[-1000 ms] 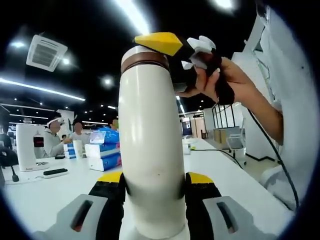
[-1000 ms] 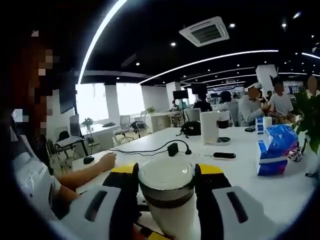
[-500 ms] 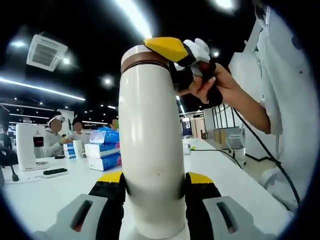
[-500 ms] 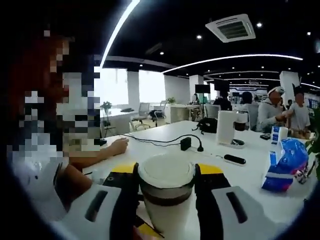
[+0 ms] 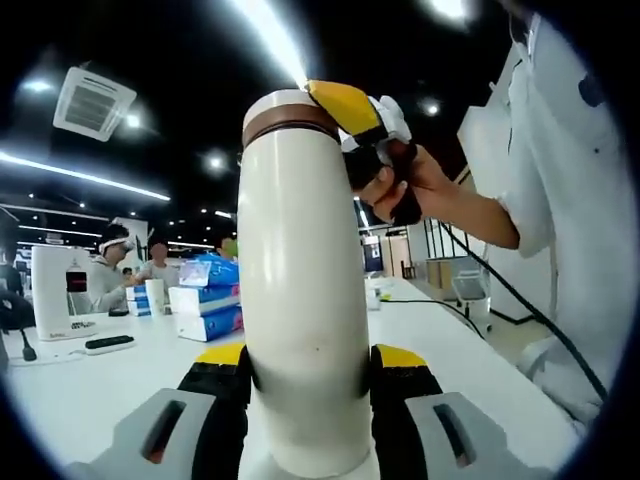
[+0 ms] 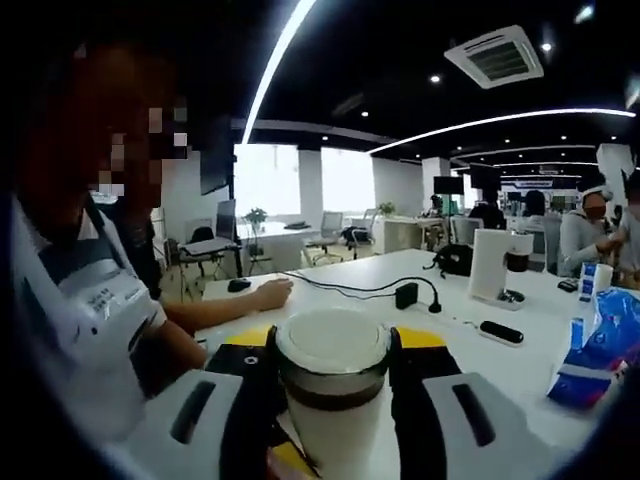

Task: Grasp the water cup twist off the cup lid place the cup lid on the table

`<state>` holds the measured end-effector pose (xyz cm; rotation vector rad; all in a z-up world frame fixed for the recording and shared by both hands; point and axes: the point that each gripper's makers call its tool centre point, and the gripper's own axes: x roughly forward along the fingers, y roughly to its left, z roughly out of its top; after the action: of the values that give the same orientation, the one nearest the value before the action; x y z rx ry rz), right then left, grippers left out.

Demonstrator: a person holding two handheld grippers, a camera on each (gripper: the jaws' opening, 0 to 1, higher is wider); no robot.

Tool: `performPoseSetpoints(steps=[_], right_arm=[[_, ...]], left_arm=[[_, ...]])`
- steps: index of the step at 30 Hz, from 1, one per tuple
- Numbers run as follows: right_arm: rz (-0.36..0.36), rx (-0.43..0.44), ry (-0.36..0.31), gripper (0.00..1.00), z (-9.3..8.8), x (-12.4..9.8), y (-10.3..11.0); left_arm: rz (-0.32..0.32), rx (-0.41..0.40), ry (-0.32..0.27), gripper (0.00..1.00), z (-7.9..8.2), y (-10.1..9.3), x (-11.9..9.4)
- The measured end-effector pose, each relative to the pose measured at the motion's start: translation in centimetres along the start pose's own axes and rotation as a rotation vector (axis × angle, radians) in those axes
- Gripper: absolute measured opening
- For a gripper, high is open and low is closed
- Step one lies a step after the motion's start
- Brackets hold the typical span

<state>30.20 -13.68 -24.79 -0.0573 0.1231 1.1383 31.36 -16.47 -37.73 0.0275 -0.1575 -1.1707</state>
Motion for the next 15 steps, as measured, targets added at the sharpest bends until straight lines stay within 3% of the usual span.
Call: performPoseSetpoints(steps=[7,12,15], right_arm=[[0.135,-0.046,-0.004,0.46,0.02,-0.05,0.59],[0.222,-0.051,-0.044,0.46,0.04,-0.03,0.78],[0.242,-0.048,-0.057,0.46,0.04,0.13,0.71]], left_arm=[[-0.001,-0.001,0.000,0.48,0.00,-0.03,-0.04],[-0.004,0.000,-0.001,0.48,0.00,-0.07,-0.03],[-0.001,-0.004,0.000,0.48,-0.01,0.01,-0.03]])
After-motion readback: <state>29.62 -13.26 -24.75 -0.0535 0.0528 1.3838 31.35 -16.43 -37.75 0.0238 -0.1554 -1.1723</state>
